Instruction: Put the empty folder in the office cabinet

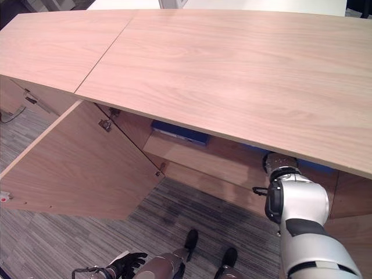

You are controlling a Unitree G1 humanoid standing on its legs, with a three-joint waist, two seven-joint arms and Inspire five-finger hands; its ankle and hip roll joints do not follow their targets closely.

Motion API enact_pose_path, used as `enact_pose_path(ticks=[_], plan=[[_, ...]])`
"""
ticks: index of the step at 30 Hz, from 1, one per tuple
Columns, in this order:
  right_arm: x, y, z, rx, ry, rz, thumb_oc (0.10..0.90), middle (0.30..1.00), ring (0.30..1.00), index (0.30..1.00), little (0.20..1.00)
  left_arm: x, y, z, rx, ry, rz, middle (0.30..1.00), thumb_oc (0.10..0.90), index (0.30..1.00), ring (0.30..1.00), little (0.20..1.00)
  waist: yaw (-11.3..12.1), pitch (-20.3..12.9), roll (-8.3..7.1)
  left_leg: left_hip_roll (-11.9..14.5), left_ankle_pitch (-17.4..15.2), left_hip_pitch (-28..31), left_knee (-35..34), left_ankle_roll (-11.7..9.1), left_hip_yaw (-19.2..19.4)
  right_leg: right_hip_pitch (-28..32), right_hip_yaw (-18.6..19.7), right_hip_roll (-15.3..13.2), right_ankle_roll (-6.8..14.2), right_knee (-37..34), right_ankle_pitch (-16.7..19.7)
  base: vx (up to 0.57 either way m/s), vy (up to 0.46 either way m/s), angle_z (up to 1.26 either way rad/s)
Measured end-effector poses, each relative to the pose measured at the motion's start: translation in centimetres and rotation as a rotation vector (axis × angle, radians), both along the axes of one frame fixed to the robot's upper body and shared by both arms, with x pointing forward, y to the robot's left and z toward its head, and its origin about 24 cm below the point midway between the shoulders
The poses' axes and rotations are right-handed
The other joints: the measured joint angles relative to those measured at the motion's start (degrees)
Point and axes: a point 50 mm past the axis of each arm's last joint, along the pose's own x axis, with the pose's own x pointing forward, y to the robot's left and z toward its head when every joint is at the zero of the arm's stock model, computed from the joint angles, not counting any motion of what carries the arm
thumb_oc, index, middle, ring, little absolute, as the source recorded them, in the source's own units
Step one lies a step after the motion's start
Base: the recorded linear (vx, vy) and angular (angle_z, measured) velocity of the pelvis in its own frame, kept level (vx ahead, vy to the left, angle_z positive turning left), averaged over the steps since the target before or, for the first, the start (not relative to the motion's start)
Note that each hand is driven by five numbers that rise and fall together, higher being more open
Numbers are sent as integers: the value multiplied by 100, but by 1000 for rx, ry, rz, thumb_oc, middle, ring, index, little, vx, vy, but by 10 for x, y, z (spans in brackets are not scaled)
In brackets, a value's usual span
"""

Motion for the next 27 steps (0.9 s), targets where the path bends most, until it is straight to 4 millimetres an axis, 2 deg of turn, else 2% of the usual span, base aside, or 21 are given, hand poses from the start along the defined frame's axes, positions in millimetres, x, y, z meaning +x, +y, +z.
enact_pose_path(ticks=[2, 3, 6, 7, 8, 12, 14, 18, 24, 27], plan=[[0, 14, -12, 12, 16, 28, 800, 900, 900, 900, 900, 1, -2, -1, 3, 0, 5, 900, 800, 900, 900, 900, -16, -6, -11, 12, -3, 2, 0, 0, 8, -3, 13, 17, -6, 0, 4, -11, 2, -6], [-1, 31, -25, 29, 39, 59, 800, 900, 900, 900, 900, 1, -2, -2, 12, 0, 16, 900, 800, 900, 900, 900, -25, -6, -12, 27, -10, 2, 0, -4, 32, -17, 36, 30, -7, -4, 4, -15, 5, -8], [-6, 65, -52, 74, 89, 114, 800, 900, 900, 900, 900, -3, -3, -4, 19, 11, 32, 900, 800, 900, 900, 900, -37, -12, -37, 59, -36, 1, -1, 5, 147, -98, 164, 59, -18, 17, 8, -24, 7, -20], [-10, 83, -64, 82, 99, 136, 800, 900, 900, 900, 900, -5, -4, -5, 24, 16, 37, 900, 800, 900, 900, 900, -119, -8, -47, 65, -40, -4, -1, 2, 160, -121, 195, 70, -27, 28, 14, -18, 16, -18], [-11, 91, -68, 86, 100, 150, 800, 900, 900, 900, 900, -5, -3, -5, 29, 20, 40, 900, 800, 900, 900, 900, -151, -9, -59, 71, -43, -6, -1, 0, 177, -138, 218, 76, -28, 36, 13, -12, 12, -15], [-11, 105, -71, 91, 89, 169, 800, 900, 900, 900, 900, -9, 0, -7, 35, 32, 88, 900, 800, 900, 900, 900, -228, -3, -101, 90, -52, -41, 0, -5, 285, -229, 296, 87, -32, 61, 19, -23, 14, -13], [-9, 101, -66, 76, 52, 172, 800, 900, 900, 900, 900, -8, 3, -6, 45, 30, 101, 900, 800, 900, 900, 900, -288, -5, -171, 97, -47, -162, -1, -10, 287, -368, 303, 88, -31, 103, 20, 0, 0, 0], [-6, 99, -61, 12, 41, 205, 800, 900, 900, 900, 900, -8, 4, -7, 38, 32, 123, 900, 800, 900, 900, 900, -303, 10, -199, 90, -29, -220, -1, 2, 300, -442, 323, 83, -49, 113, 49, -4, 5, -1], [0, 117, -50, -62, -32, 283, 800, 900, 900, 900, 900, -7, 8, -7, 52, 47, 157, 900, 800, 900, 900, 900, -450, 87, -312, 94, -27, -287, -4, 6, 357, -533, 394, 93, -68, 109, 66, -4, 13, -4], [0, 119, -50, -90, -25, 300, 800, 900, 900, 900, 900, -3, 10, -6, 65, 48, 158, 900, 800, 900, 900, 900, -460, 122, -354, 99, -33, -286, -7, 15, 422, -540, 430, 98, -70, 75, 88, -5, 20, -11]])
